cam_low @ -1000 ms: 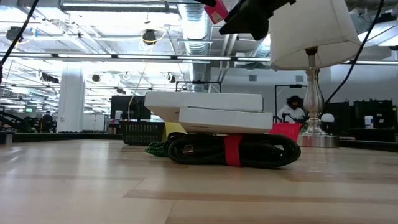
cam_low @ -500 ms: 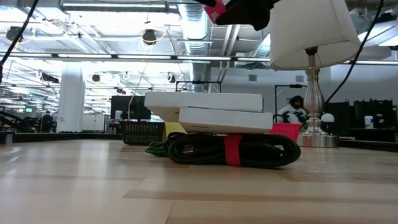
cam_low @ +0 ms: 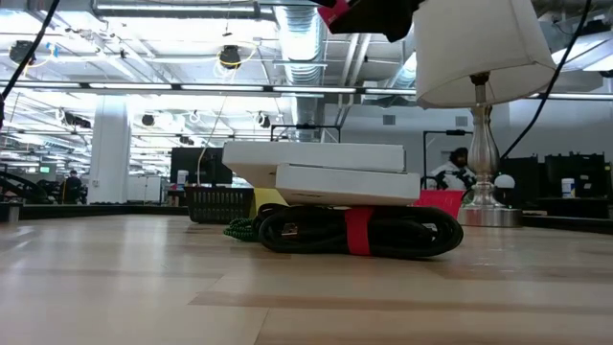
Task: Pick and place items into bin
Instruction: Put the pink charger adapter into the red bin
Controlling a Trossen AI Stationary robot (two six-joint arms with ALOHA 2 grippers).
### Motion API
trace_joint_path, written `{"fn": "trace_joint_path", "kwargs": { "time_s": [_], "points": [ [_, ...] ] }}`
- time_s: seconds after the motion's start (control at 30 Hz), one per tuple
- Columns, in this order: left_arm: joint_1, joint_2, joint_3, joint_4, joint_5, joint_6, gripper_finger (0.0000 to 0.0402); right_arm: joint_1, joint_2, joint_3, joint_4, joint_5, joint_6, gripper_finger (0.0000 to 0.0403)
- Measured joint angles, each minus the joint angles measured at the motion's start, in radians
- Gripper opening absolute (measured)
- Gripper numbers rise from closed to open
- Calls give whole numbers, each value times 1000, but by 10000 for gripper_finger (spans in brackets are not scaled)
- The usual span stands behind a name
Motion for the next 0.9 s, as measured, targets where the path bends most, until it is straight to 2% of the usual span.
{"fn": "trace_joint_path", "kwargs": {
  "time_s": [0.1,0.3,0.33,0.9],
  "points": [
    [0,0,0,0,0,2,148,-1,0,0,1,0,0,233],
    [0,0,0,2,1,8,148,-1,0,0,-3,-1,-4,146],
    [0,0,0,1,3,8,148,-1,1,0,-4,-1,-6,142],
    [-32,1,0,4,-21,30,156,1,1,0,-2,15,0,142]
  ]
}}
